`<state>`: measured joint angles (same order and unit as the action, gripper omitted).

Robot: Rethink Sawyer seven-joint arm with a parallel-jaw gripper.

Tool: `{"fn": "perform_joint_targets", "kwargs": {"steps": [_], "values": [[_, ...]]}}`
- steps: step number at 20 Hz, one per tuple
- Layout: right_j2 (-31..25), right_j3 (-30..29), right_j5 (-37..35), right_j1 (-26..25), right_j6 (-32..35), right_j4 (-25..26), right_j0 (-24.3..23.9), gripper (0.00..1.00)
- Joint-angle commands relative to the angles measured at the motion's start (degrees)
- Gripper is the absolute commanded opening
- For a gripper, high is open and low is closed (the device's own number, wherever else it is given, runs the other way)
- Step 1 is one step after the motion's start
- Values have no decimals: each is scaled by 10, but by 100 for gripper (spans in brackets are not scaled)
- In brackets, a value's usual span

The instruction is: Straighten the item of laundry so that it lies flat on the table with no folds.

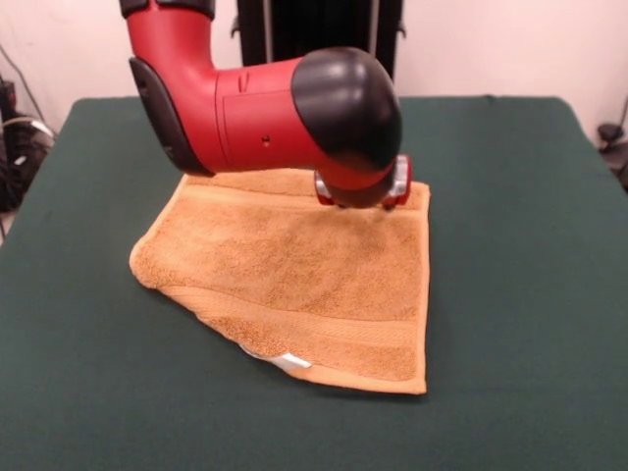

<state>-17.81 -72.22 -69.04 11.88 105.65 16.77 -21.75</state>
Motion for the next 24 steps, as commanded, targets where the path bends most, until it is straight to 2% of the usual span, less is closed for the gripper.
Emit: {"fn": "perform_joint_targets", "kwargs": {"steps": [1, 4, 6, 8, 12, 17, 19, 20, 22, 24], "values": [[46, 70, 235, -112, 53, 104, 9, 100], [52, 23, 274, -100, 45, 131, 11, 100], [49, 4, 256, -101, 23, 131, 6, 100], [55, -10, 263, -102, 30, 134, 7, 100], [61, -3, 226, -116, 10, 146, 13, 100], [73, -6, 233, -121, 31, 152, 20, 100], [73, -8, 245, -116, 41, 149, 19, 100], [68, -19, 282, -106, 49, 147, 13, 100], [41, -41, 339, -84, 27, 137, -12, 100], [23, -42, 353, -54, 3, 135, -21, 100]]}}
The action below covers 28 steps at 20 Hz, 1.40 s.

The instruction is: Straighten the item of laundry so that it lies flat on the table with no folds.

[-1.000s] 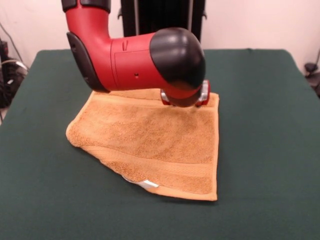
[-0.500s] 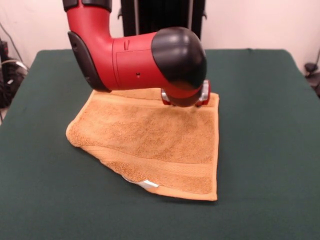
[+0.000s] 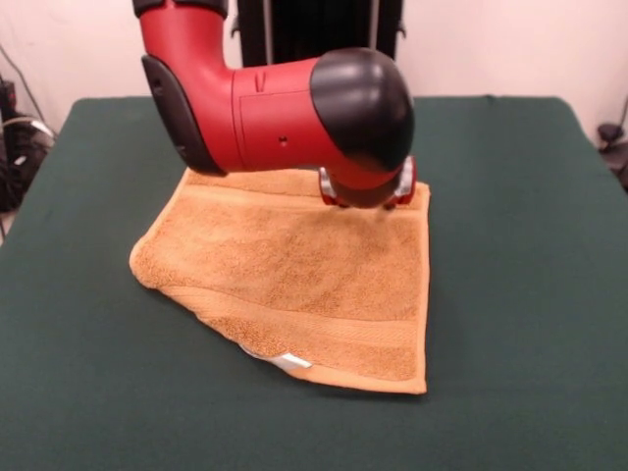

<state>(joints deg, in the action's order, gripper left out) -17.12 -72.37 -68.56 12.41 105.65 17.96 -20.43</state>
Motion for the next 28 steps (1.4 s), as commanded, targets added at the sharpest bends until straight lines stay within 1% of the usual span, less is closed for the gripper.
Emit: {"fn": "perform_joint_targets", "kwargs": {"steps": [1, 2, 3, 6, 8, 10, 12, 16, 20, 24, 28], "values": [[3, -36, 331, -49, -16, 112, -42, 100], [-8, -26, 308, -42, -33, 101, -49, 100], [-8, -9, 300, -38, -28, 96, -47, 100], [-7, 51, 296, -30, -37, 112, -36, 100], [5, 73, 254, -18, -24, 109, -24, 100], [7, 65, 202, 2, -25, 92, -24, 100], [5, 47, 175, 21, -34, 83, -28, 100], [3, 1, 201, 43, -27, 87, -36, 100], [12, -32, 232, 33, 11, 95, -41, 100], [32, -80, 317, 13, 41, 127, -41, 100], [62, -126, 385, 7, 89, 136, -31, 100]]}}
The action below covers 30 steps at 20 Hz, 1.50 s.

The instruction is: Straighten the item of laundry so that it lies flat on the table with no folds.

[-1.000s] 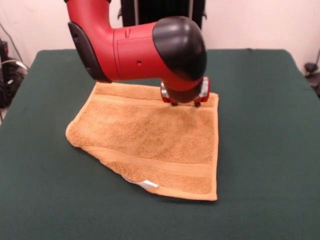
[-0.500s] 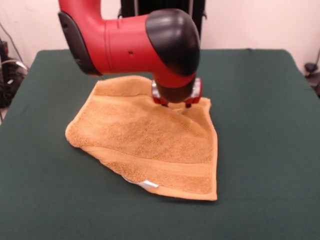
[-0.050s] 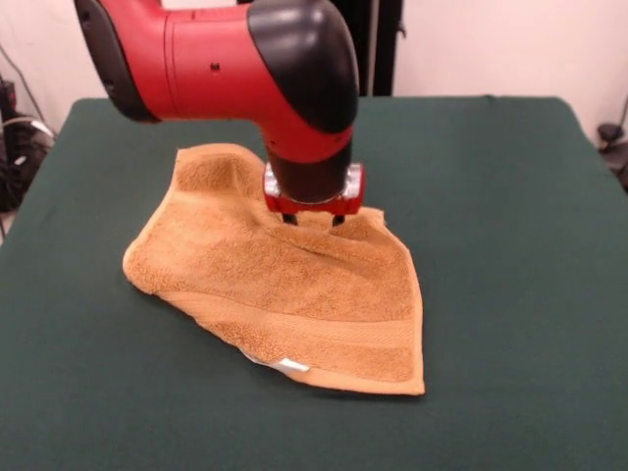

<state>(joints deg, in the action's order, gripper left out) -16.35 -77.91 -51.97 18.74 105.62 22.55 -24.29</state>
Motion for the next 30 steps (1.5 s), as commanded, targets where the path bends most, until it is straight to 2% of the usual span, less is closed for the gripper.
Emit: {"fn": "perform_joint_targets", "kwargs": {"steps": [1, 5, 8, 10, 14, 20, 22, 25, 27, 30], "values": [[62, -79, 232, -58, 97, 92, 11, 100], [79, -87, 254, -71, 101, 85, 19, 100], [63, -87, 199, -83, 62, 49, 2, 100], [41, -90, 156, -95, 29, 23, -19, 100], [-2, -101, 138, -129, -6, -29, -64, 100], [-76, -118, 28, -183, -93, -129, -142, 100], [-80, -124, 29, -190, -92, -136, -150, 100], [-76, -127, 81, -191, -95, -107, -148, 100], [-67, -131, 128, -187, -72, -87, -138, 100], [-64, -139, 146, -189, -42, -90, -135, 100]]}}
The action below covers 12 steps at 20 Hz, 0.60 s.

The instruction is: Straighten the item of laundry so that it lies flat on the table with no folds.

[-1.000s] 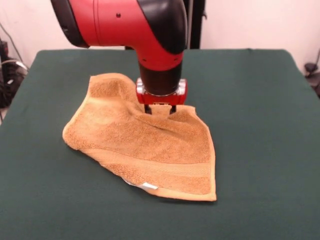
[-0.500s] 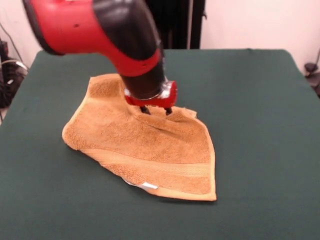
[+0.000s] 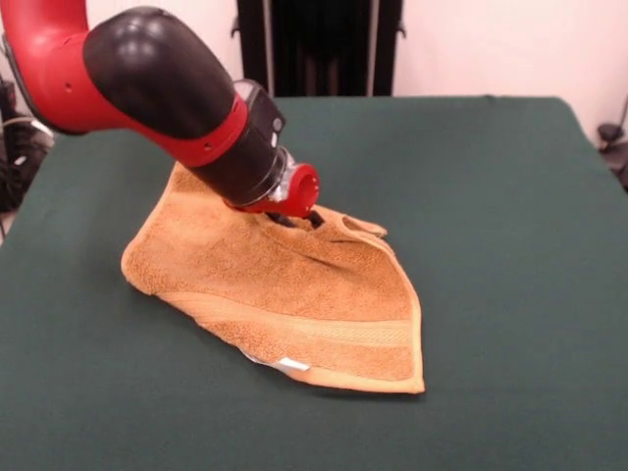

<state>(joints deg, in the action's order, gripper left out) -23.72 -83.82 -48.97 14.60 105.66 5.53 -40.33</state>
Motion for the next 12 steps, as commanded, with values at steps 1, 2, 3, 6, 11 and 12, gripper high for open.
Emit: {"fn": "perform_joint_targets", "kwargs": {"steps": [1, 2, 3, 6, 11, 12], "values": [[8, -80, 108, -151, -40, 73, 23, 100], [6, -80, 99, -155, -38, 66, 21, 100], [3, -79, 88, -158, -42, 60, 18, 100], [-10, -78, 59, -169, -57, 43, 5, 100], [-24, -76, 43, -180, -79, 45, -6, 100], [-25, -76, 40, -181, -78, 45, -6, 100]]}}
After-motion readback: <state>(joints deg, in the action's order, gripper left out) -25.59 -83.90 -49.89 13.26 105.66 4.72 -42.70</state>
